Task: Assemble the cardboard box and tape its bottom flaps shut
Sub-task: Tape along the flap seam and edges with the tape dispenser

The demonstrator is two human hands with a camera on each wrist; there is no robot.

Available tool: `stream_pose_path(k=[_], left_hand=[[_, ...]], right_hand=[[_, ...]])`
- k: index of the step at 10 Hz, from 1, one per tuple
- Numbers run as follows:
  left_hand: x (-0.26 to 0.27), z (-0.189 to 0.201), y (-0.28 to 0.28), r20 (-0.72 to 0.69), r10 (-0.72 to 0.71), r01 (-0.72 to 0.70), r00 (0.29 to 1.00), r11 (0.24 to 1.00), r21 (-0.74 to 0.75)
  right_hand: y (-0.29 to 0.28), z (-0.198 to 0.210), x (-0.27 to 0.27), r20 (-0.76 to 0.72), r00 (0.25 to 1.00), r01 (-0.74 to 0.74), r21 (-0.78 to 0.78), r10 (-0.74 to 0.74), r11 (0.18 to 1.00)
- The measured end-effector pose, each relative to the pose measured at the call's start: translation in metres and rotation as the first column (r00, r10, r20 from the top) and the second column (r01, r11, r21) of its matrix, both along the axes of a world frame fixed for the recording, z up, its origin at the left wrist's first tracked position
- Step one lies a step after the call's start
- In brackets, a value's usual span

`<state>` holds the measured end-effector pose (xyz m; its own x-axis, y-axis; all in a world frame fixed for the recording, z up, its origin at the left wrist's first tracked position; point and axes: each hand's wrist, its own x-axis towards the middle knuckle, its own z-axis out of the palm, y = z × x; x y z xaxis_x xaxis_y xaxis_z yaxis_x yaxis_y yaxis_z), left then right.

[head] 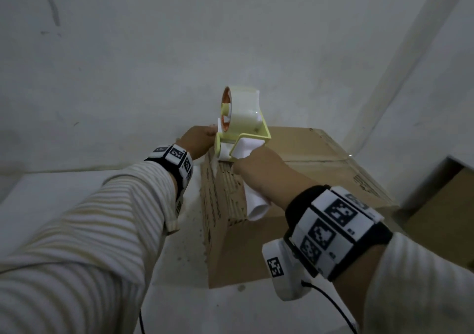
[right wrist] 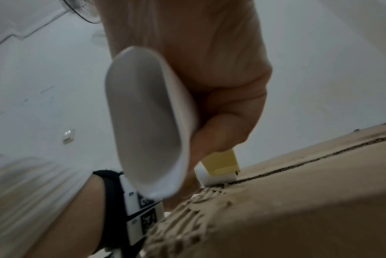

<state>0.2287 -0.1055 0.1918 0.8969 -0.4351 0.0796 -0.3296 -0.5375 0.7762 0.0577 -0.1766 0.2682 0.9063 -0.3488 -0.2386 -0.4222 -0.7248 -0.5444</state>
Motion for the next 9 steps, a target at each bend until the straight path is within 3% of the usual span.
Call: stream_pose_path(k=[2, 3, 5, 8, 9], left_hand=[[-0.016, 0.008, 0.000, 0.073, 0.055, -0.072, 0.996, 0.967, 0.246], [-0.031, 0.018, -0.004, 0.086, 0.025, -0.046, 0.996, 0.969, 0.245], [-0.056, 0.010, 0.009, -0.002, -0.050, 0.050, 0.999, 0.988, 0.146], [-0.076, 0.005, 0.009, 0.029, -0.037, 0.032, 0.999, 0.988, 0.149], [-0.077, -0.004, 0.006, 0.048, 0.051, -0.061, 0.998, 0.972, 0.225]], right_hand=[[-0.014, -0.017, -0.047, 0.064, 0.997, -0.043, 0.047, 0.039, 0.998], [-0.014, -0.017, -0.063, 0.059, 0.991, -0.119, -0.009, 0.119, 0.993], [-0.011, -0.011, -0.066, 0.095, 0.993, -0.078, 0.055, 0.072, 0.995], [-0.007, -0.022, -0.088, 0.216, 0.973, -0.116, 0.129, 0.086, 0.985], [-0.008, -0.027, -0.105, 0.227, 0.966, -0.147, 0.104, 0.120, 0.984]])
